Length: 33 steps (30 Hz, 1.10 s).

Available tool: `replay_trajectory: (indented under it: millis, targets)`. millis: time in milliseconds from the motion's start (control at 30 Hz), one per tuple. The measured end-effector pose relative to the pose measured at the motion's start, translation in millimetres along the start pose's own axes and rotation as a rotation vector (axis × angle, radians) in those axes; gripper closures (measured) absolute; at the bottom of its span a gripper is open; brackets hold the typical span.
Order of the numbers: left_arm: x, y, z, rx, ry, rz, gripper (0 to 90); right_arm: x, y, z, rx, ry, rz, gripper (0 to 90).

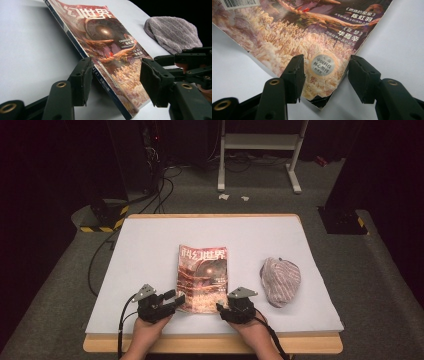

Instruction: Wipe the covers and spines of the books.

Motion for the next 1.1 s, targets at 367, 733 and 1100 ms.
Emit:
replay_trajectory:
  millis: [367,733,1100]
  targets:
    - [-4.6,-4.2,-0.2,-0.042,-0.052,0.064,46.6,1.9,-1.4,-0.1,0.008,-0.005,-0.007,47.8]
    - [-7.3,-3.8,1.9,-0.033,-0.014,0.019,47.8,2.6,-1.8,0.3,0.007,-0.007,-0.008,47.9]
    - [-1.5,-4.8,1.4,-0.050,-0.090,0.084,46.4,4.7,-2.4,-0.2,0.011,-0.017,-0.003,48.2]
Point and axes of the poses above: each handheld gripper's, and its own axes: y roughly forward along the jaws, z roughly out of its underside, x roughly to its left, the point moved 2 cm from there along y, roughly forward along the jaws, and after that the axes turned 9 degrees about -x, right-handed, at the moved point
